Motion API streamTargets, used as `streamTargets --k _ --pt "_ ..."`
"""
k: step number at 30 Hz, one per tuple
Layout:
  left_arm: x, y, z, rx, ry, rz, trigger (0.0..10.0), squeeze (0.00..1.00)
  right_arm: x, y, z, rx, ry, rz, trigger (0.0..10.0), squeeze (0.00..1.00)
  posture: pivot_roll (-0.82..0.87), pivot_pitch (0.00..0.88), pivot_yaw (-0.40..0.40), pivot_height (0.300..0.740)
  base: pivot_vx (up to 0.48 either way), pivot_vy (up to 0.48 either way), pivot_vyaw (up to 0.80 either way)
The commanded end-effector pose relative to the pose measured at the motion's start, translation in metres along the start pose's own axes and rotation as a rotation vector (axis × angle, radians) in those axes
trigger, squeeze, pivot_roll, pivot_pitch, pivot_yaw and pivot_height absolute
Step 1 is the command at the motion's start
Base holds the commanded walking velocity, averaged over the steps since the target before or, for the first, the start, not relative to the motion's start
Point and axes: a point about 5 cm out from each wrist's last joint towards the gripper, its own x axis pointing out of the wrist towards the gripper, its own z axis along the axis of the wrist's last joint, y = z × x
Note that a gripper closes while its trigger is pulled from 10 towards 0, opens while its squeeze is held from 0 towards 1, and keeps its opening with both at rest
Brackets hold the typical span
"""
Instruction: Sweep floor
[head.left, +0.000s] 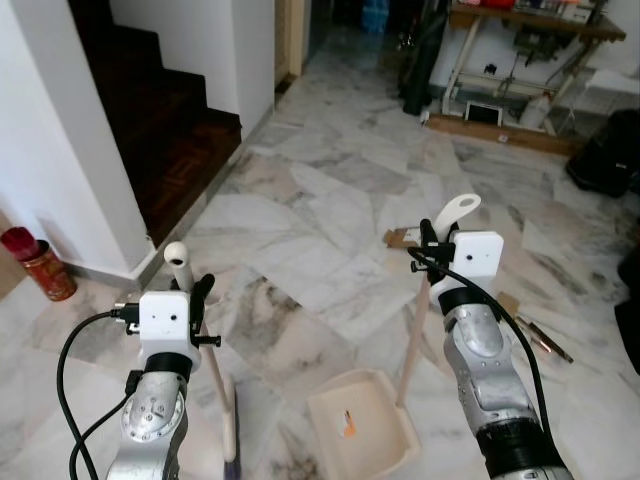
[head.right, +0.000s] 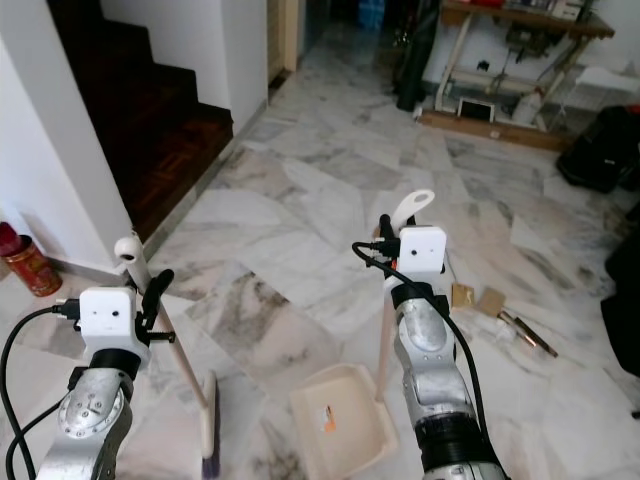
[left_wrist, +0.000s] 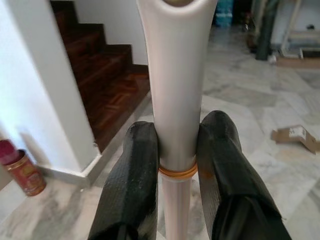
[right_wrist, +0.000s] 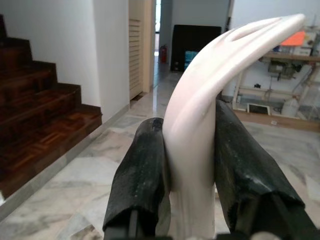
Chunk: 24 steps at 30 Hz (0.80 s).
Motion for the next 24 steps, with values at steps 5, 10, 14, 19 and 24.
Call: streamTargets --k 5,10,14,19,24 --pt "0.0025 -0.0086 0.0096 -0.025 -0.049 -0.028 10.0 0.0 0.0005 -0.0125 0.0065 -0.015 -0.029 -0.034 10.0 0.0 -0.01 0.023 -0.049 0.74 0.0 0.0 -0.8" --pt "0.0025 -0.0085 0.0097 -0.028 -0.049 -0.031 10.0 0.0 0.0008 -0.012 0.0066 -0.014 -0.03 -0.034 10.0 0.0 -0.01 0.024 -0.049 0.74 0.0 0.0 -0.8" --pt "0.0027 -0.0091 0.0102 -0.034 -0.053 -0.032 10.0 0.0 0.0008 -0.0119 0.0067 -0.013 -0.031 -0.034 10.0 0.0 -0.01 0.025 -0.049 0.74 0.0 0.0 -0.8" --pt "0.0026 -0.0107 0.0113 -0.052 -0.059 -0.042 10.0 0.0 0.0007 -0.0124 0.0065 -0.012 -0.028 -0.037 10.0 0.0 -0.01 0.026 -0.049 0.74 0.0 0.0 -0.8" --pt "0.003 -0.0103 0.0111 -0.054 -0.053 -0.045 10.0 0.0 0.0006 -0.0112 0.0083 -0.008 -0.047 -0.035 10.0 0.0 -0.01 0.028 -0.048 0.74 0.0 0.0 -0.63"
